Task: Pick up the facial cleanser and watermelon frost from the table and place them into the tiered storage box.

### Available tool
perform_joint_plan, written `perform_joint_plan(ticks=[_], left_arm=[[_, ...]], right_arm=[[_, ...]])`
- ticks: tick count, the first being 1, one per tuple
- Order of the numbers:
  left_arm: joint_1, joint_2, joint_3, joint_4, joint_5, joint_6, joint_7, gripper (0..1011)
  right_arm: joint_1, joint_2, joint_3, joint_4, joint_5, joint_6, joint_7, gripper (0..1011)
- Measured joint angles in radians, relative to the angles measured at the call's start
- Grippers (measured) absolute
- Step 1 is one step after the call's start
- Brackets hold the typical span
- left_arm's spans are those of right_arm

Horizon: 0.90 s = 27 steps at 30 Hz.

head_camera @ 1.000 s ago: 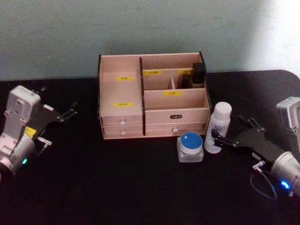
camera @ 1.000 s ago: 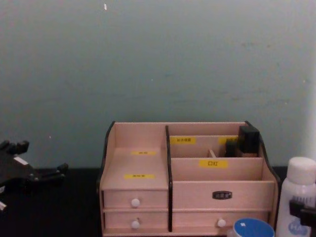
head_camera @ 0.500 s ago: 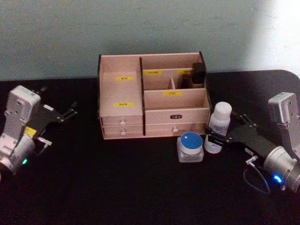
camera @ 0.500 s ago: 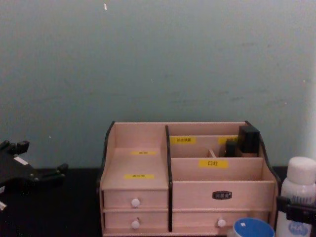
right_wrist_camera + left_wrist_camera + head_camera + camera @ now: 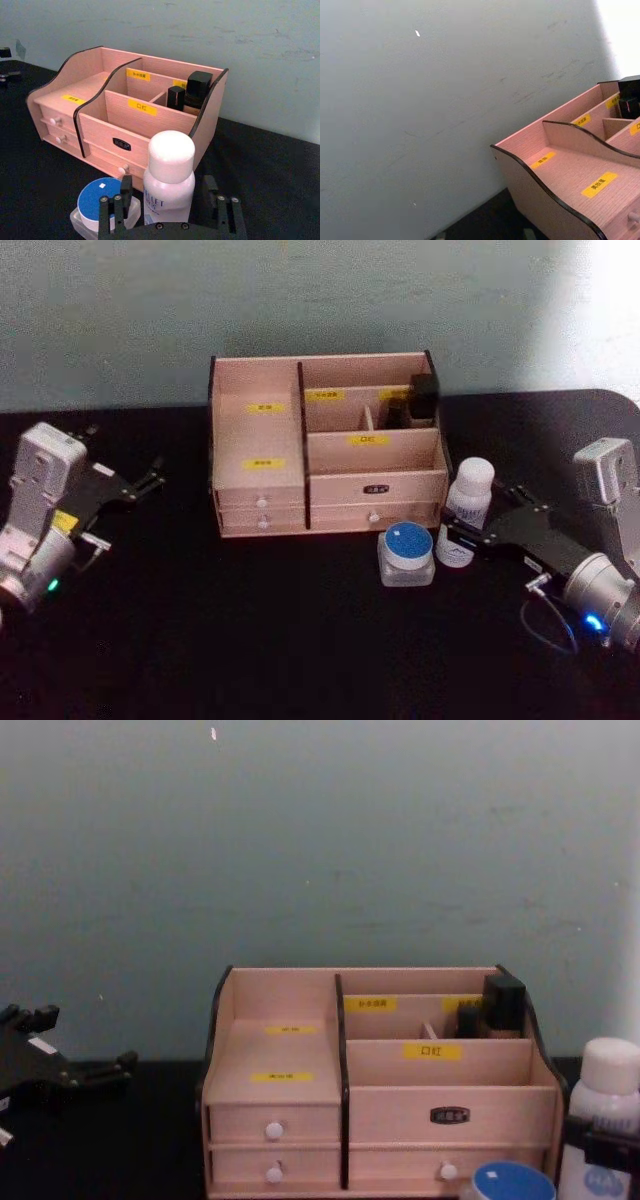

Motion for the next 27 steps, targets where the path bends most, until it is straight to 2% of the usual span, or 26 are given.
perform_joint_plan(ticks=[2,6,10,21,27], left_arm=[[0.000,0.000,0.000,0.000,0.000,0.000,0.000,1001],[0.000,0.000,0.000,0.000,0.000,0.000,0.000,1001],[0.000,0.000,0.000,0.000,0.000,0.000,0.000,1001],[0.000,0.000,0.000,0.000,0.000,0.000,0.000,1001],[0.000,0.000,0.000,0.000,0.000,0.000,0.000,1001]], right_arm=[[0.000,0.000,0.000,0.000,0.000,0.000,0.000,834],[-0.001,0.000,0.000,-0.001,0.001,0.000,-0.001,760],[-0.001,0.001,0.000,-0.001,0.001,0.000,-0.001,613],[-0.004,0.001,0.002,-0.003,0.002,-0.001,-0.002,593],[-0.042,0.009,0.043,-0.053,0.017,-0.001,0.021,593]])
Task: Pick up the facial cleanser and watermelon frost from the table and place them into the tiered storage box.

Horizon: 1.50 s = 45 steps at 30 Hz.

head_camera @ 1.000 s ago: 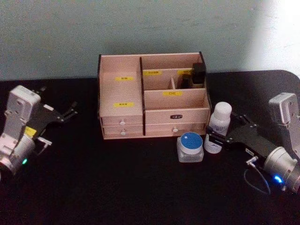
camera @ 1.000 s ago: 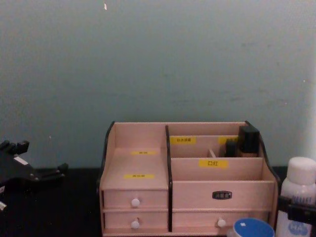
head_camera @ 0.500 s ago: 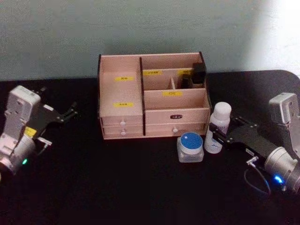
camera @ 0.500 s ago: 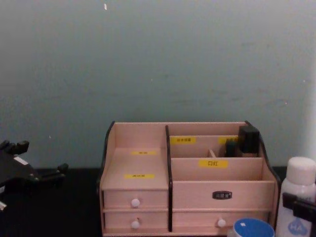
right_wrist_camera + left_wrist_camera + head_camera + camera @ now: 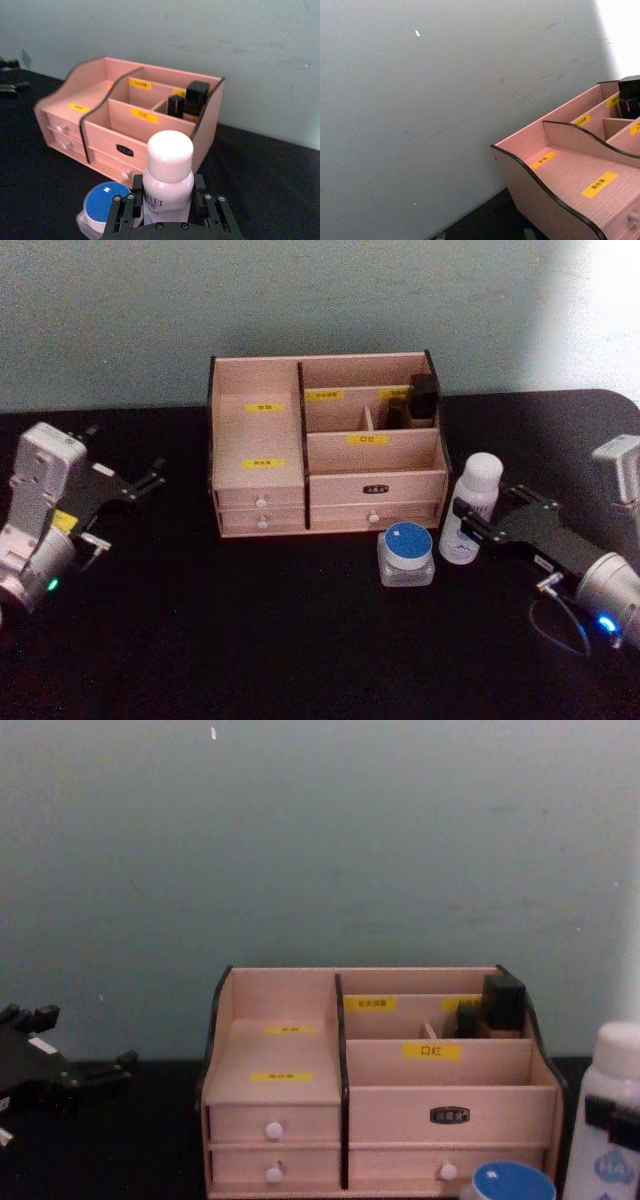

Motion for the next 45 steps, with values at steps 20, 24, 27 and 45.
perform_joint_plan(ticks=[20,24,27,45], left_arm=[[0.000,0.000,0.000,0.000,0.000,0.000,0.000,1001],[0.000,0.000,0.000,0.000,0.000,0.000,0.000,1001],[0.000,0.000,0.000,0.000,0.000,0.000,0.000,1001],[0.000,0.000,0.000,0.000,0.000,0.000,0.000,1001]], right_arm=[[0.049,0.004,0.074,-0.110,0.044,-0.011,0.109,593],[0.126,-0.024,0.038,-0.054,0.034,-0.003,0.125,593],[0.167,-0.040,0.019,-0.023,0.030,0.000,0.133,592],[0.478,-0.175,-0.124,0.302,-0.016,0.010,0.195,593]])
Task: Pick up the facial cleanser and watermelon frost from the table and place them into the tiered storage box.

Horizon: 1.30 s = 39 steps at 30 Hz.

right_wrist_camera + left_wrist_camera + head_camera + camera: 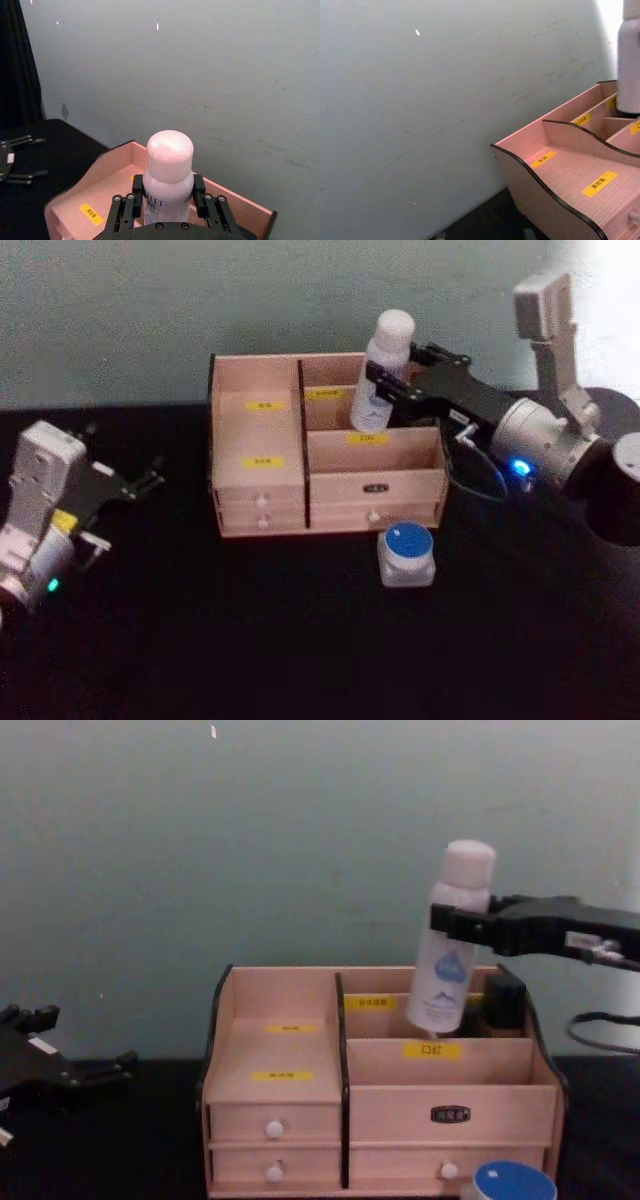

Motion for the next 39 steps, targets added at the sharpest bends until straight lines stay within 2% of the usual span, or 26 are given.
perform_joint_plan(ticks=[7,15,27,39], left_arm=[[0.000,0.000,0.000,0.000,0.000,0.000,0.000,1001],[0.000,0.000,0.000,0.000,0.000,0.000,0.000,1001],[0.000,0.000,0.000,0.000,0.000,0.000,0.000,1001],[0.000,0.000,0.000,0.000,0.000,0.000,0.000,1001]], right_arm=[[0.070,-0.042,-0.028,0.094,-0.020,-0.015,0.011,593],[0.105,-0.066,-0.040,0.148,-0.035,-0.026,0.015,593],[0.138,-0.095,-0.047,0.227,-0.050,-0.034,0.021,593],[0.148,-0.114,-0.052,0.284,-0.055,-0.038,0.035,593]])
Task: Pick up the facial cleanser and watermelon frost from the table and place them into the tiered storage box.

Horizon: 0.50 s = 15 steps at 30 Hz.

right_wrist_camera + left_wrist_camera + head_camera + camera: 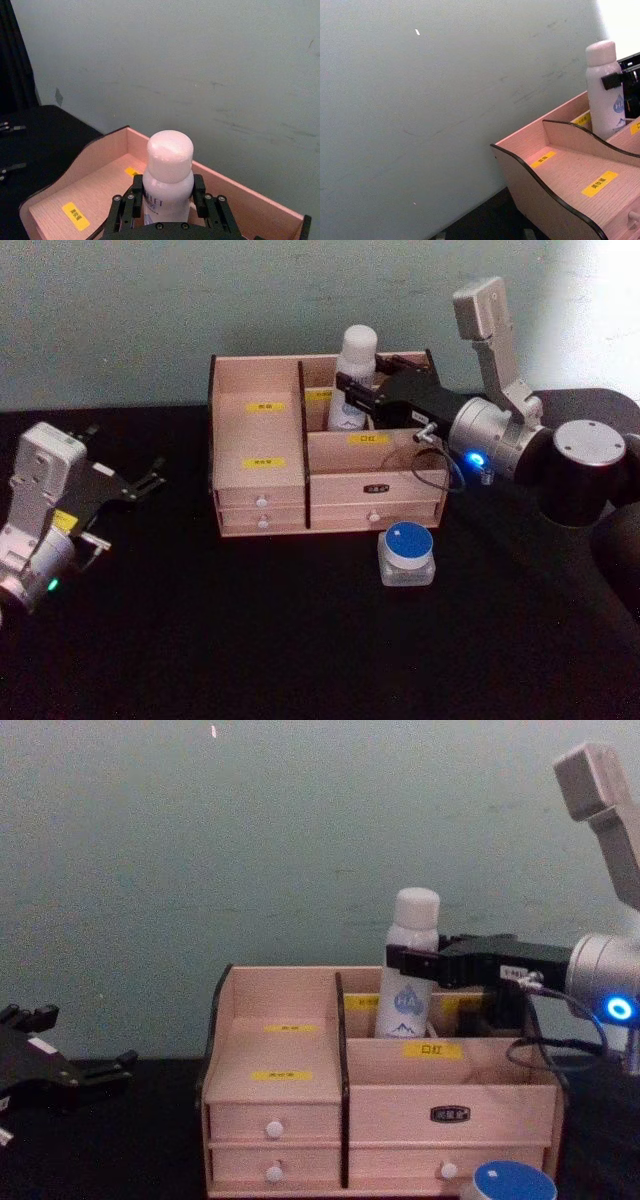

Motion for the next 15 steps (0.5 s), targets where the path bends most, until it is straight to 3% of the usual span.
perform_joint_plan(ticks=[15], left_arm=[[0.000,0.000,0.000,0.000,0.000,0.000,0.000,1001]], right_arm=[[0.019,-0.024,-0.016,0.080,-0.035,-0.012,0.004,593]])
